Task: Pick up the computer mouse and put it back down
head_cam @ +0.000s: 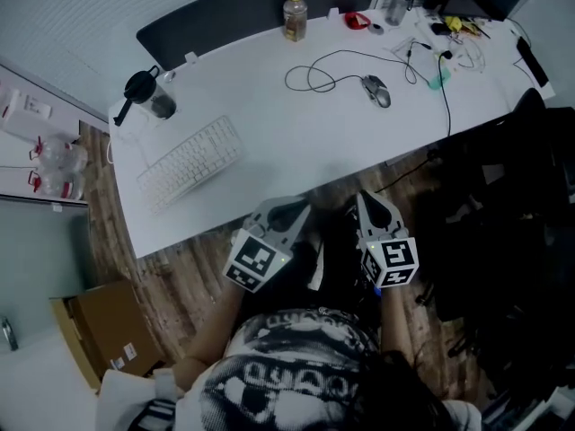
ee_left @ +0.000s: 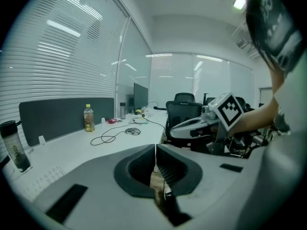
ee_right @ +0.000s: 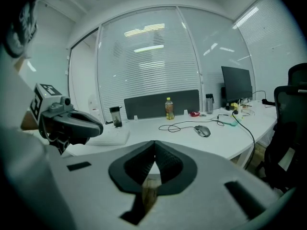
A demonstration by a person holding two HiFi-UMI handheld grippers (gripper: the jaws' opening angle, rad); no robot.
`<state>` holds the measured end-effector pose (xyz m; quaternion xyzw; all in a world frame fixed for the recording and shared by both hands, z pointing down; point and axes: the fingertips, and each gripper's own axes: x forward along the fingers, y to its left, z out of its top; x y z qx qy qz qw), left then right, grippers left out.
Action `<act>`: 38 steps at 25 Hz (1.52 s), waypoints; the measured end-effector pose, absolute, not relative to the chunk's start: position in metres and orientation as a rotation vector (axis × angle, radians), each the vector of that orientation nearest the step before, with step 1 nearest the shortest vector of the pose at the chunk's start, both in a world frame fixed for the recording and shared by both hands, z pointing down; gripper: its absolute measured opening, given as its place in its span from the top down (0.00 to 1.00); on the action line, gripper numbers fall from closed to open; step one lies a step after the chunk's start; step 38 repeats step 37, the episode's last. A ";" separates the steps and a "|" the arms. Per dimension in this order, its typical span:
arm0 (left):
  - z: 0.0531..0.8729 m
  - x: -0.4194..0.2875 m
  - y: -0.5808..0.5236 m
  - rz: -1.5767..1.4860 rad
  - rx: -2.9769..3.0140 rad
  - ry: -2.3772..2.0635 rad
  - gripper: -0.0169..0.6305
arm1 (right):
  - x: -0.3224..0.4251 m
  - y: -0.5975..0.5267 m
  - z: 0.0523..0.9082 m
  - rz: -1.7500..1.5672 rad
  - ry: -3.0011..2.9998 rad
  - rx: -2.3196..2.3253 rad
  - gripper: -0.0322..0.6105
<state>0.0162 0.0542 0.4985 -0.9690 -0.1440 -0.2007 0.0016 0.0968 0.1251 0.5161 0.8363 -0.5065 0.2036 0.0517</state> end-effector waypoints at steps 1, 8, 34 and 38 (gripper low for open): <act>0.498 0.017 0.057 -0.626 -3.035 -0.467 0.97 | 0.095 0.128 0.516 0.620 -1.537 2.549 0.95; 0.496 0.025 0.077 -0.618 -3.004 -0.534 0.97 | 0.088 0.141 0.511 0.614 -1.583 2.568 0.95; 0.490 0.038 0.114 -0.570 -2.961 -0.616 0.97 | 0.108 0.186 0.503 0.605 -1.590 2.528 0.95; 0.491 0.038 0.111 -0.565 -2.961 -0.608 0.97 | 0.111 0.189 0.504 0.605 -1.585 2.520 0.95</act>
